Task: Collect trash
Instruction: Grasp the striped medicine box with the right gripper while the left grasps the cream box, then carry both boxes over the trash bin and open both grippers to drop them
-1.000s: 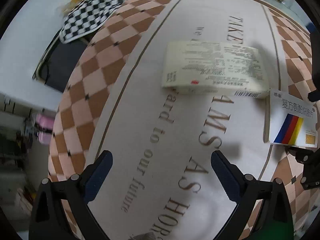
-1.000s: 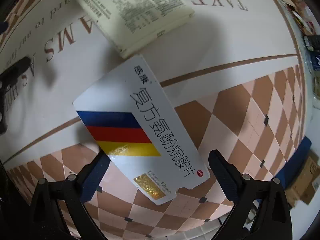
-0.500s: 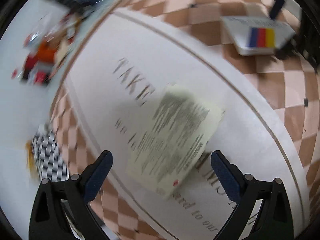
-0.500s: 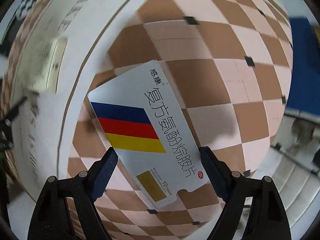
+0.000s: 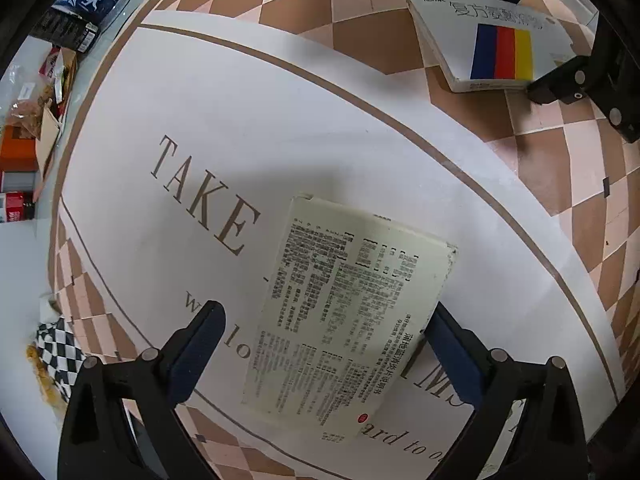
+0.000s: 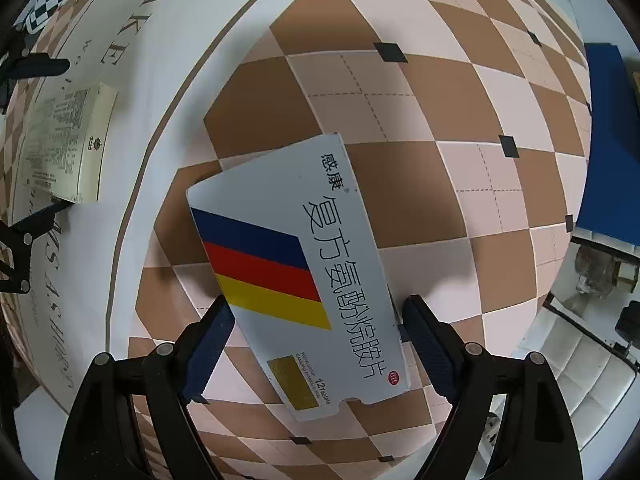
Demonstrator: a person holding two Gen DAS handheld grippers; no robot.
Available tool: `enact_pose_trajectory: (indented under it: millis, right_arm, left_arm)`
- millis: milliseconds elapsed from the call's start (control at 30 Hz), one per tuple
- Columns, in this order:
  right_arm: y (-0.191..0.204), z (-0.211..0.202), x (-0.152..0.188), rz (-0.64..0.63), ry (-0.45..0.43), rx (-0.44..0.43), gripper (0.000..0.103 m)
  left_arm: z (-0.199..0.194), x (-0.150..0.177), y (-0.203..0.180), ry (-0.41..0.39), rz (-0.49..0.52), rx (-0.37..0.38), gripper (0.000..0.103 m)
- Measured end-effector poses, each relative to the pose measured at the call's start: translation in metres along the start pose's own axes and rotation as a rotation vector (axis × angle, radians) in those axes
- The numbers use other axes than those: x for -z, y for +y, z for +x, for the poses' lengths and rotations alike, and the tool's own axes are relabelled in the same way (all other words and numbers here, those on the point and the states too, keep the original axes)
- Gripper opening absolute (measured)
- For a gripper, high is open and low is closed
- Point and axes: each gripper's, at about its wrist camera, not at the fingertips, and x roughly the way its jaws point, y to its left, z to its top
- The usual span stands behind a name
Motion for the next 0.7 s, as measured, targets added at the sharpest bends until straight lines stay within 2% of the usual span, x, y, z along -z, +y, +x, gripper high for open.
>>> enact_pose_trajectory:
  millis: [67, 100, 133, 200, 333, 400, 467, 533, 700]
  right_arm:
    - [0.000, 0.000, -0.005, -0.004, -0.006, 0.003, 0.087]
    - [-0.003, 0.000, -0.005, -0.006, -0.009, 0.004, 0.087]
    - [-0.007, -0.001, -0.005, -0.006, -0.013, 0.004, 0.086]
    - [0.006, 0.000, 0.005, -0.009, -0.022, 0.004, 0.082]
    - [0.005, -0.002, 0.015, -0.008, -0.042, 0.015, 0.081]
    - [0.013, -0.001, 0.024, 0.009, -0.050, -0.005, 0.081]
    - [0.020, 0.000, 0.020, 0.022, -0.070, -0.016, 0.081]
    - [0.018, -0.005, 0.026, 0.037, -0.093, -0.038, 0.081]
    - [0.016, -0.018, 0.049, 0.099, -0.153, -0.089, 0.081]
  left_arm:
    - [0.000, 0.003, 0.002, -0.012, -0.003, 0.020, 0.093]
    - [-0.001, 0.005, 0.004, -0.016, -0.010, 0.052, 0.079]
    - [-0.003, 0.007, 0.004, -0.016, -0.016, 0.069, 0.078]
    - [-0.005, 0.010, 0.000, -0.030, -0.021, 0.053, 0.078]
    - [-0.008, 0.015, 0.002, -0.035, -0.103, 0.061, 0.078]
    - [-0.013, 0.019, -0.002, -0.041, -0.149, 0.033, 0.078]
    - [-0.015, 0.017, 0.011, -0.044, -0.197, 0.003, 0.078]
    - [-0.023, 0.024, 0.011, -0.052, -0.283, -0.028, 0.078]
    - [-0.053, 0.046, 0.003, -0.106, -0.479, -0.029, 0.078]
